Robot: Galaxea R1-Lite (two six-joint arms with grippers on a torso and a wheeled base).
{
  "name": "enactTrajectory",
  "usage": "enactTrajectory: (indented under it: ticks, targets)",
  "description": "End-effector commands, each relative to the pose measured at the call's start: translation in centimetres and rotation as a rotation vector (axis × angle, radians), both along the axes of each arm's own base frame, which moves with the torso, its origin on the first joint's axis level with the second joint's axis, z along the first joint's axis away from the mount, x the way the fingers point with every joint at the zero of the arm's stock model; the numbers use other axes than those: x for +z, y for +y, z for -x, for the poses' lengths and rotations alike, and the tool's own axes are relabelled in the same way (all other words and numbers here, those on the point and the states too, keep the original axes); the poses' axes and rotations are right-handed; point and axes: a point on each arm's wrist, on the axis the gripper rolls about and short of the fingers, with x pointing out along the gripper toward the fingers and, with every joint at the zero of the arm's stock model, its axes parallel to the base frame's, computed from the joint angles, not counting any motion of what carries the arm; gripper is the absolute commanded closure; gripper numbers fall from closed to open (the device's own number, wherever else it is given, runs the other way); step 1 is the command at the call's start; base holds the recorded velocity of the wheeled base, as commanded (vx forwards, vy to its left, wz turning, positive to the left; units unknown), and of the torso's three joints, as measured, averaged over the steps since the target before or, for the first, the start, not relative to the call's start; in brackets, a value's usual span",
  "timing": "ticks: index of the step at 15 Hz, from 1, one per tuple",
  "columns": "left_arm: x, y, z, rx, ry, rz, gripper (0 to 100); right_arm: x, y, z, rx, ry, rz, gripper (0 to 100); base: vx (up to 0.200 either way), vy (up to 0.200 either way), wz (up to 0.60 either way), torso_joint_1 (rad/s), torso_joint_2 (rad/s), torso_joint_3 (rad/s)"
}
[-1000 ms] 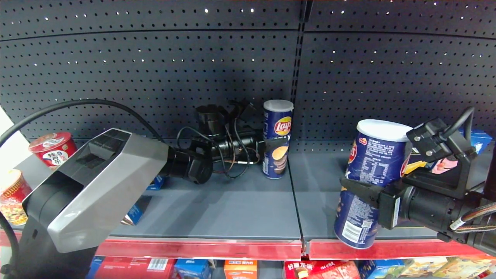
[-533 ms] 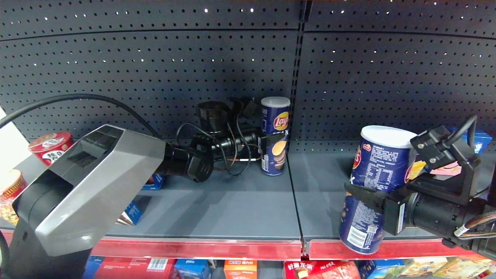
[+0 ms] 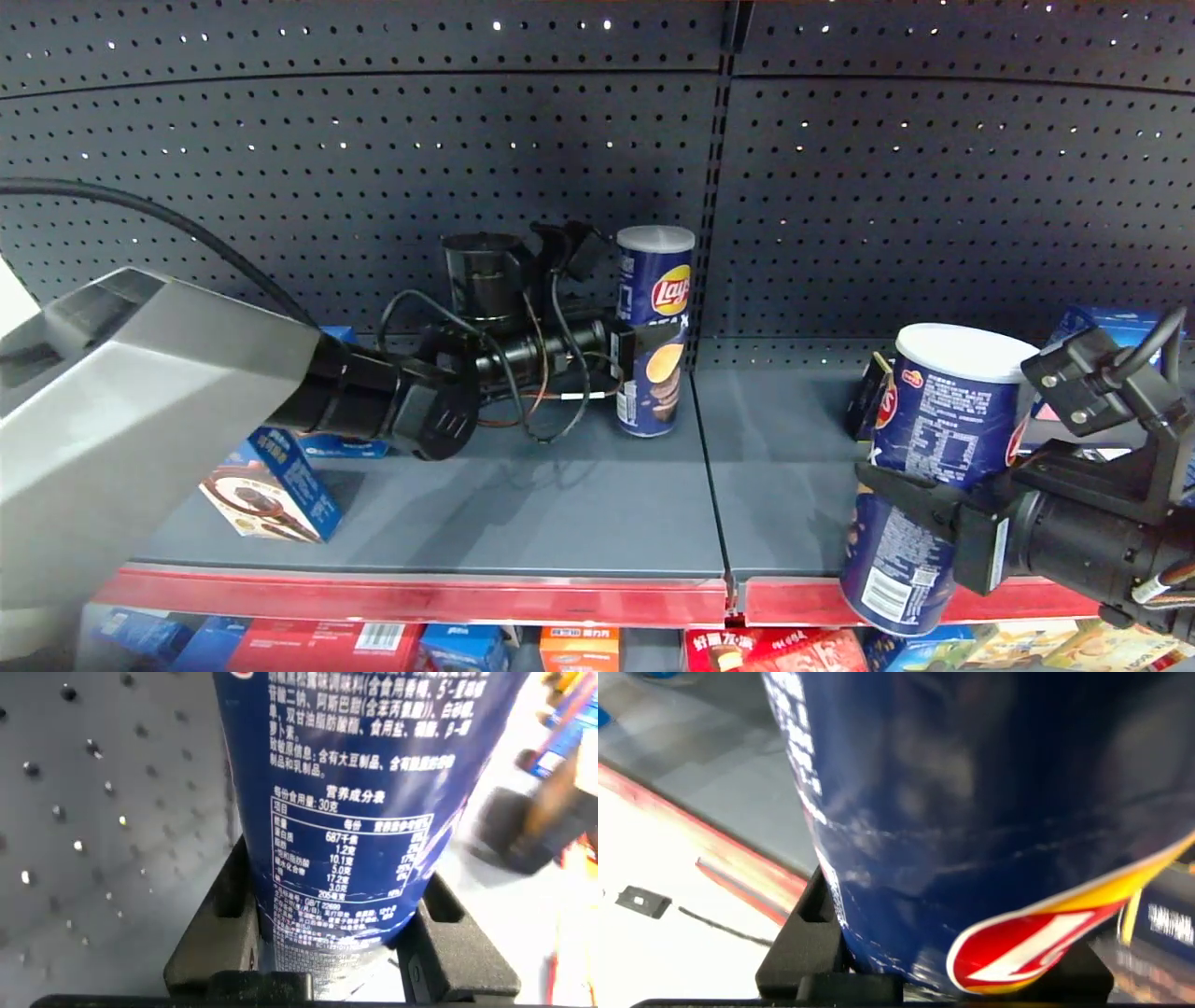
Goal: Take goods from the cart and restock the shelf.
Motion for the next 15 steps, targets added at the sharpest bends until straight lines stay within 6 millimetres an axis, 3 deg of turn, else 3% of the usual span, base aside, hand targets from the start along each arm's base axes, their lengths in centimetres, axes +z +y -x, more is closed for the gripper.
enactTrajectory:
  ticks: [1,5,15]
  targets:
    - [1.6,1.7,4.5,0.012,-0.02,0.004,100,-0.3,-0.7,0.9,-0.004,-0.003,-0.001,100,0.0,0.0,0.0,0.0,0.0,0.0]
    - [-0.7,3.1,8.6,0.017,-0.021,0.006,100,-0.7,-1.5,1.0,-0.035,0.004,0.005,100,0.0,0.0,0.0,0.0,0.0,0.0]
    - [-0.5,2.3,10.3,-0.109,-0.06,0.035,100,-0.9,-1.5,1.2,-0.028,0.011,0.011,100,0.0,0.0,0.0,0.0,0.0,0.0]
